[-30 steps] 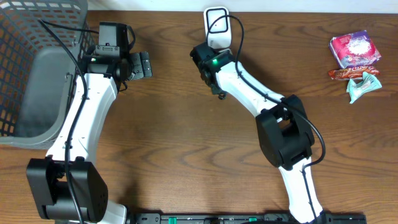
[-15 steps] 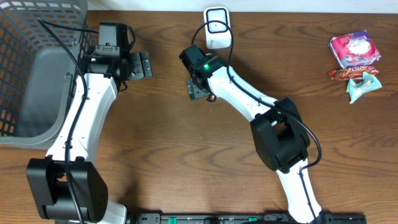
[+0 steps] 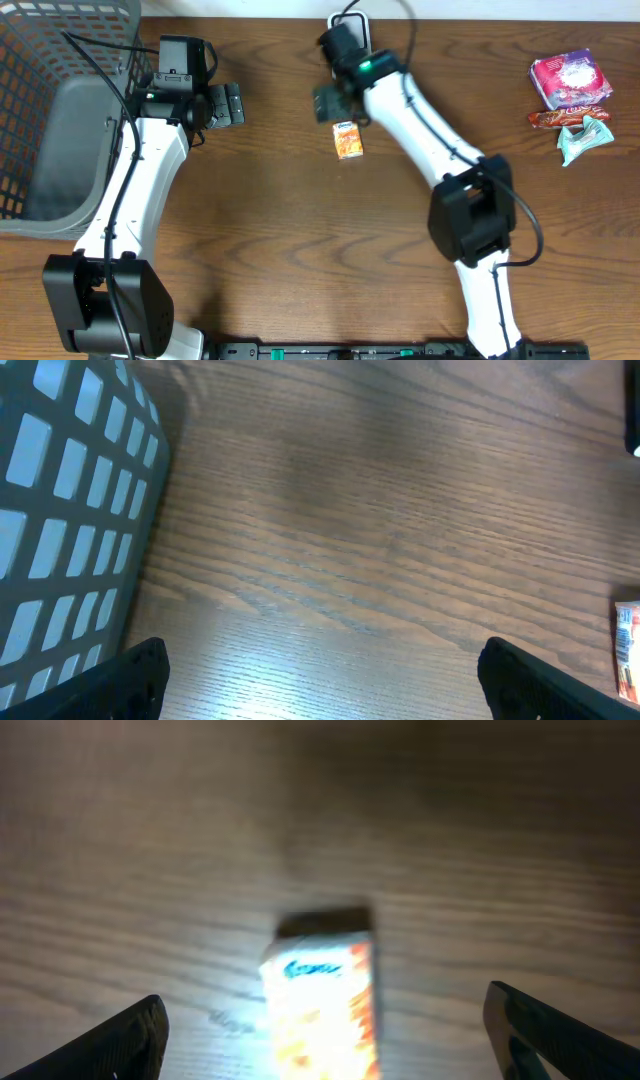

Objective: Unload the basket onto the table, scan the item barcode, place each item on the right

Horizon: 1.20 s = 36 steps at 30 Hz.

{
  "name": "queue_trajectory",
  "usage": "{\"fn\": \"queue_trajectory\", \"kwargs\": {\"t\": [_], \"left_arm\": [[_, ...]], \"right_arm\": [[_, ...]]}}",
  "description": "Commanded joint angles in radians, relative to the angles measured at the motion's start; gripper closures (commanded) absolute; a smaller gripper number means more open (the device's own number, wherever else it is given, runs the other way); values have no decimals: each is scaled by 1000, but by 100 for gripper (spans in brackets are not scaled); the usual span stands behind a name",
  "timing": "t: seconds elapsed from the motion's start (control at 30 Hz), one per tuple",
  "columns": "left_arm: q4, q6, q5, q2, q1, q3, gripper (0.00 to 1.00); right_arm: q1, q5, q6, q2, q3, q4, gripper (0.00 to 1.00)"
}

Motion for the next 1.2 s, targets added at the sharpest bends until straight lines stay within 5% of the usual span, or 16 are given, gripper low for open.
{"fn": "queue_trajectory", "kwargs": {"t": [0.0, 0.2, 0.3, 0.57, 0.9, 1.17], "left_arm": [[-3, 9, -10, 7, 5, -3, 2], [-2, 9, -10, 7, 5, -3, 2], [-2, 9, -10, 7, 5, -3, 2], [-2, 9, -10, 7, 5, -3, 2], [-2, 9, -10, 7, 5, -3, 2], [-2, 10, -10, 7, 5, -3, 2]], "right_arm": [[-94, -146, 1, 4, 16, -21, 2], [-188, -209, 0, 5, 2, -83, 1], [-214, -311, -122, 5, -21, -90, 1], [-231, -486, -174, 6, -129, -9, 26], [-230, -623, -153, 7, -302, 167, 28], [-230, -647, -124, 7, -398, 270, 39]]}}
